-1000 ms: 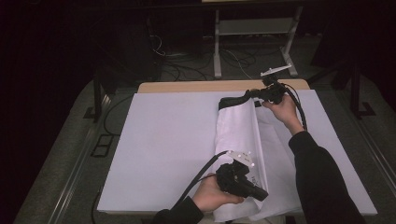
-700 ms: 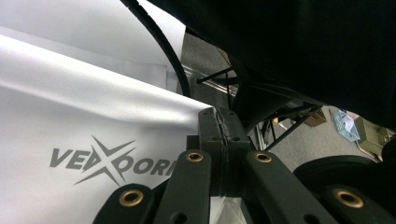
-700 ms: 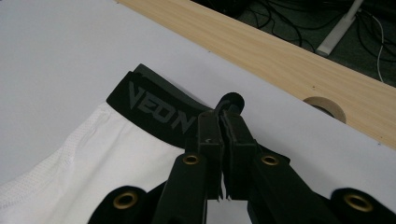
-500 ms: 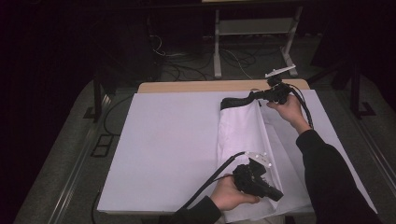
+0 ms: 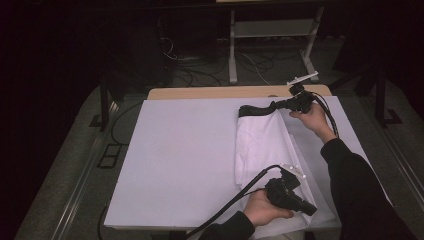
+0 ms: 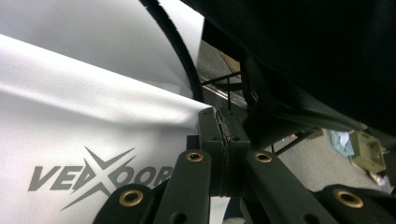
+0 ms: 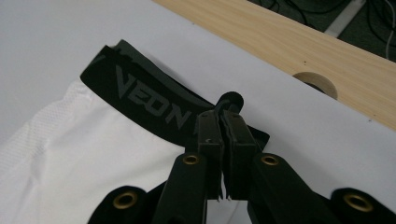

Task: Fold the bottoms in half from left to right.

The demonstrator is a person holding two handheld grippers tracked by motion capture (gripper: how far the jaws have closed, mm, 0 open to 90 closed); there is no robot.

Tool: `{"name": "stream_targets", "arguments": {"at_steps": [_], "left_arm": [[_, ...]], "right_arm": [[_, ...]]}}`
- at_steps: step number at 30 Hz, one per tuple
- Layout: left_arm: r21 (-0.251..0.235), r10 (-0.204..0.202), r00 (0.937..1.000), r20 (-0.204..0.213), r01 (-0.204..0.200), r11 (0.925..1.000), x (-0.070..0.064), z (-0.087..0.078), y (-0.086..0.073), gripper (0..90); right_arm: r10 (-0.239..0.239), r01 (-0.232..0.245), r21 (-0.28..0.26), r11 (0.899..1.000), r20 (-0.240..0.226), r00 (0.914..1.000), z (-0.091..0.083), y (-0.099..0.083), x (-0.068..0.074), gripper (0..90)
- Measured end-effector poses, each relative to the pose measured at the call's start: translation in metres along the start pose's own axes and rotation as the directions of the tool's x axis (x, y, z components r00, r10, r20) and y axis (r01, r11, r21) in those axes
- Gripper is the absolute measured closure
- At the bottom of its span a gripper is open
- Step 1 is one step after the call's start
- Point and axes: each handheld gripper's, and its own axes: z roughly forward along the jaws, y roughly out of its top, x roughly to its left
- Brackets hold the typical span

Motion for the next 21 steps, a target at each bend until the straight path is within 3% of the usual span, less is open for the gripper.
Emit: {"name": "stream_targets", "arguments": {"at_steps": [10, 21], "left_arm": [[0.008, -0.026, 0.9997, 0.000, 0.026, 0.9996, 0.008, 0.024, 0.008, 88.6], [0.002, -0.064, 0.9979, -0.007, 0.064, 0.9980, 0.015, 0.040, 0.014, 88.6]], "right_arm": [[-0.007, 0.007, 0.028, 1.000, 0.006, 1.0000, 0.008, -0.008, -0.008, 86.0], [-0.020, 0.019, 0.032, 0.999, 0.012, 0.9997, 0.005, -0.010, -0.011, 86.0]]}}
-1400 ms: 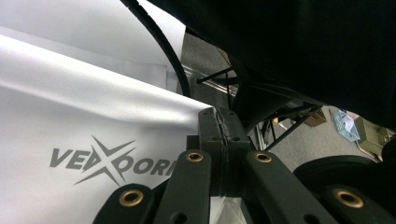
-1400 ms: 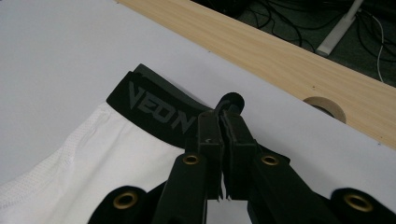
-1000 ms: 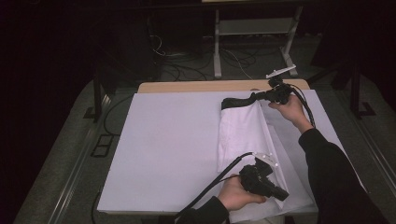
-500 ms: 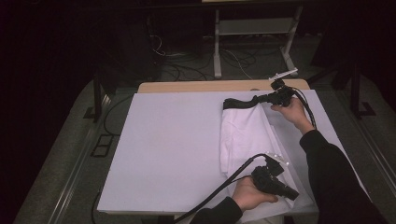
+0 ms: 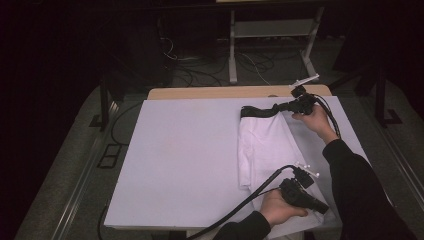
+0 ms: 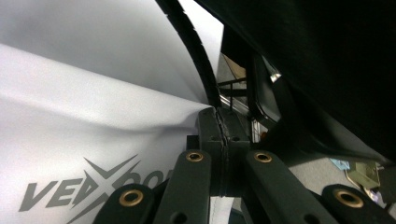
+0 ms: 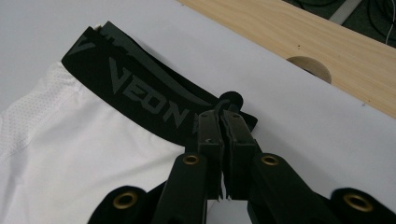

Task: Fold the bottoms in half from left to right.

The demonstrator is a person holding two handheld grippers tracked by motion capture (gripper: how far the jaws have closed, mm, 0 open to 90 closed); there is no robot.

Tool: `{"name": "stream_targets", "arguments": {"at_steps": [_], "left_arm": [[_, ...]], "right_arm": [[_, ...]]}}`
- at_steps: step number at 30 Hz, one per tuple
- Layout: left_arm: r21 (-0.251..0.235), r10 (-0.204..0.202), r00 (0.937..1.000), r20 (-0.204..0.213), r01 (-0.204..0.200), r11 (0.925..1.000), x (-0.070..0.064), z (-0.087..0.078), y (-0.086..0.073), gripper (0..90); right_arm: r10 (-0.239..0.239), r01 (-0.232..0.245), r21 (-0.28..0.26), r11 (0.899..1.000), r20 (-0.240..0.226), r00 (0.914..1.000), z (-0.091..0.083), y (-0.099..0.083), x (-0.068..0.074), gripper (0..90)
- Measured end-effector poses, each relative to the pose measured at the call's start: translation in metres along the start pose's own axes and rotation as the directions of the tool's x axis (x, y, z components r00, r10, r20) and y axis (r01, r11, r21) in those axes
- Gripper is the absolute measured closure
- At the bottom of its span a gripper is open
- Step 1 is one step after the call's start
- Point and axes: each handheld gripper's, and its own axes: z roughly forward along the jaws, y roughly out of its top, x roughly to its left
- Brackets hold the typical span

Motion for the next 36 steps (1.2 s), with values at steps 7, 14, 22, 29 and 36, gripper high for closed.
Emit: {"name": "stream_targets", "arguments": {"at_steps": [7, 14, 22, 29, 36], "left_arm": [[-0.006, -0.027, 0.9996, -0.001, 0.027, 0.9996, 0.007, 0.009, 0.001, 88.6], [-0.003, -0.033, 0.9994, 0.013, 0.033, 0.9995, 0.010, 0.013, 0.000, 88.6], [-0.014, -0.069, 0.9972, 0.029, 0.069, 0.9975, 0.016, 0.017, 0.000, 83.1], [-0.024, -0.046, 0.9987, -0.023, 0.045, 0.9987, 0.009, 0.015, -0.001, 44.9], [-0.068, -0.008, 0.9986, -0.051, 0.004, 0.9976, 0.001, 0.002, -0.002, 21.7]], "right_arm": [[0.001, -0.001, 0.003, 1.000, -0.001, 1.0000, 0.001, -0.002, -0.002, 86.0], [0.003, -0.003, 0.013, 1.000, 0.007, 1.0000, 0.002, -0.005, -0.005, 86.0], [0.016, -0.016, 0.020, 1.000, 0.010, 0.9998, 0.001, -0.005, -0.005, 79.5], [0.058, -0.060, 0.050, 0.997, 0.038, 0.9976, -0.002, -0.012, -0.002, 47.1], [0.106, -0.106, -0.019, 0.994, -0.004, 0.9943, -0.020, -0.017, 0.001, 23.5]]}}
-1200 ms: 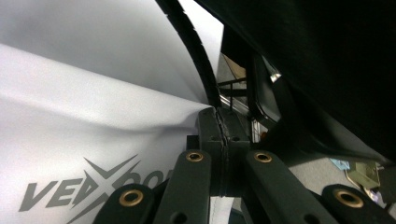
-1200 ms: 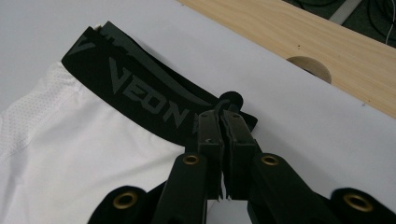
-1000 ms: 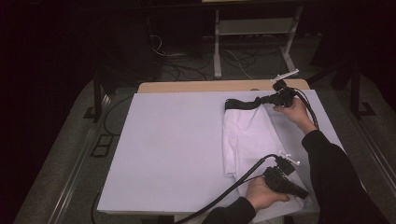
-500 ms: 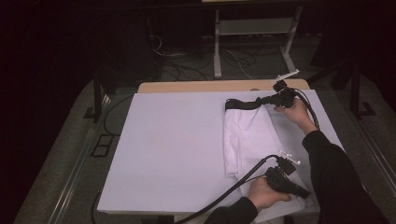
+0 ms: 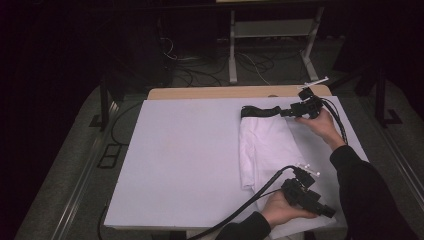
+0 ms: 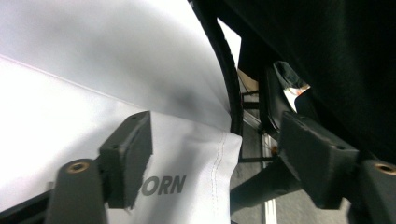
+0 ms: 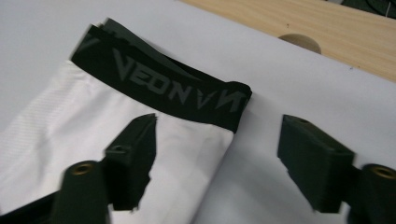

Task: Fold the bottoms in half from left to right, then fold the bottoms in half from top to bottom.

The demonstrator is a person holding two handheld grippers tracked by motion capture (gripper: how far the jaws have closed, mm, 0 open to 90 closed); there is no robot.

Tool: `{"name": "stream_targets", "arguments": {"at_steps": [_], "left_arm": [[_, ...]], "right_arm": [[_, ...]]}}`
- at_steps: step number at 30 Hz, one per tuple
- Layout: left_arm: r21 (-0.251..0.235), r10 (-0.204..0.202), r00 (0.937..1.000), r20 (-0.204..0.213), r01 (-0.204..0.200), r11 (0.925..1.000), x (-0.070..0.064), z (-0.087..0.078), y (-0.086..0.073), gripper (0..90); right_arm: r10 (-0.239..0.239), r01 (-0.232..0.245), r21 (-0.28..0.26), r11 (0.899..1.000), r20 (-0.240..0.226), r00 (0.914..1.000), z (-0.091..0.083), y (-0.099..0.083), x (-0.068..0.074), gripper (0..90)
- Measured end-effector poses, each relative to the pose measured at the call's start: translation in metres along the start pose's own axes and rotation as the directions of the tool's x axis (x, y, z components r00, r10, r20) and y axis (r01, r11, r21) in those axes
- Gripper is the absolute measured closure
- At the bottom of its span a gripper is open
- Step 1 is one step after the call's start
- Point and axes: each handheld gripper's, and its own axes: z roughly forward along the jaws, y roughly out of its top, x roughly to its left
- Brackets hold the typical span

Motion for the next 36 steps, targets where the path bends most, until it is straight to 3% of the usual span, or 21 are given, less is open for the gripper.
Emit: {"name": "stream_targets", "arguments": {"at_steps": [2, 9, 10, 14, 22, 30, 36], "left_arm": [[-0.008, 0.017, 0.9999, 0.004, -0.017, 0.9998, 0.000, -0.005, 0.000, 18.2], [-0.035, 0.044, 0.9990, -0.010, -0.045, 0.9984, -0.001, -0.024, 0.002, 4.1], [-0.032, 0.047, 0.9988, -0.012, -0.047, 0.9984, 0.000, -0.026, 0.002, 0.4], [-0.047, 0.062, 0.9976, -0.032, -0.064, 0.9969, 0.004, -0.037, 0.003, 0.0], [-0.091, 0.053, 0.9918, -0.116, -0.064, 0.9938, 0.014, -0.063, 0.001, 0.0], [-0.099, 0.091, 0.9795, -0.179, -0.111, 0.9889, 0.025, -0.084, 0.001, 0.0], [-0.125, 0.097, 0.9711, -0.218, -0.127, 0.9840, 0.035, -0.098, 0.002, 0.0]], "right_arm": [[-0.002, 0.002, -0.019, 1.000, -0.001, 1.0000, -0.006, -0.001, 0.001, 15.1], [0.006, -0.007, -0.067, 0.998, -0.023, 0.9997, -0.023, -0.003, 0.006, 0.3], [0.007, -0.009, -0.074, 0.997, -0.027, 0.9996, -0.026, -0.002, 0.007, 0.0], [0.010, -0.013, -0.090, 0.996, -0.034, 0.9994, -0.033, -0.001, 0.009, 0.0], [0.008, -0.013, -0.102, 0.995, -0.044, 0.9990, -0.041, -0.005, 0.012, 0.0], [0.014, -0.019, -0.094, 0.995, -0.045, 0.9989, -0.037, -0.009, 0.012, 0.0], [0.016, -0.020, -0.092, 0.996, -0.050, 0.9986, -0.034, -0.011, 0.012, 0.0]]}}
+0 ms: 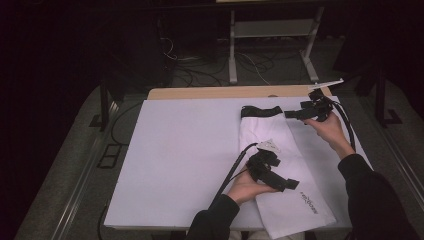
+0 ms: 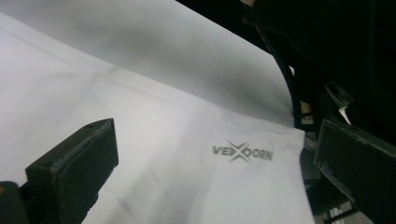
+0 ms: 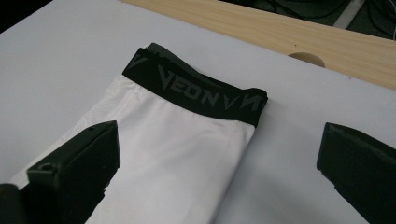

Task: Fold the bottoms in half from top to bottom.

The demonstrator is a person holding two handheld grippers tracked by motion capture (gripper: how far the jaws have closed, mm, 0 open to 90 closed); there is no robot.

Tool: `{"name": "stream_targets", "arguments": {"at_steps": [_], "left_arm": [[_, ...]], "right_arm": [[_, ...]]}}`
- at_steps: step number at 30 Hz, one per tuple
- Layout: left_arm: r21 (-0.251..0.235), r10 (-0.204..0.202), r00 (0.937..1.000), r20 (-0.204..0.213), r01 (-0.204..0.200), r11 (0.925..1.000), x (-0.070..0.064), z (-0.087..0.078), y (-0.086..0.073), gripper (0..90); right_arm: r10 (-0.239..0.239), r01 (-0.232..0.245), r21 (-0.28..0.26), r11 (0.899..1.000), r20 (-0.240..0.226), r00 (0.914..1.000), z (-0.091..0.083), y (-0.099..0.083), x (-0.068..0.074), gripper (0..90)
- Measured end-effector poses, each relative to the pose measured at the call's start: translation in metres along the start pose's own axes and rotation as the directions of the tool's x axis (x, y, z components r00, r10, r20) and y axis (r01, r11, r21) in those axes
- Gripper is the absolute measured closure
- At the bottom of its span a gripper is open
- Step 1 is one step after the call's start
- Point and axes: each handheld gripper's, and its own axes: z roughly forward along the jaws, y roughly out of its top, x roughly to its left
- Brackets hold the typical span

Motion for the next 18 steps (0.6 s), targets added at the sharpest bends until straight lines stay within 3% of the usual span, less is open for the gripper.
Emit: {"name": "stream_targets", "arguments": {"at_steps": [7, 18], "left_arm": [[-0.034, 0.005, 0.9989, -0.046, -0.007, 0.9994, 0.019, -0.018, 0.005, 0.0], [-0.045, 0.017, 0.9945, -0.103, -0.022, 0.9987, 0.042, -0.038, 0.009, 0.0]], "right_arm": [[0.008, -0.007, 0.004, 1.000, -0.004, 1.0000, 0.001, -0.006, -0.002, 0.0], [0.007, -0.007, 0.000, 1.000, -0.015, 0.9999, -0.002, -0.011, 0.000, 0.0]]}}
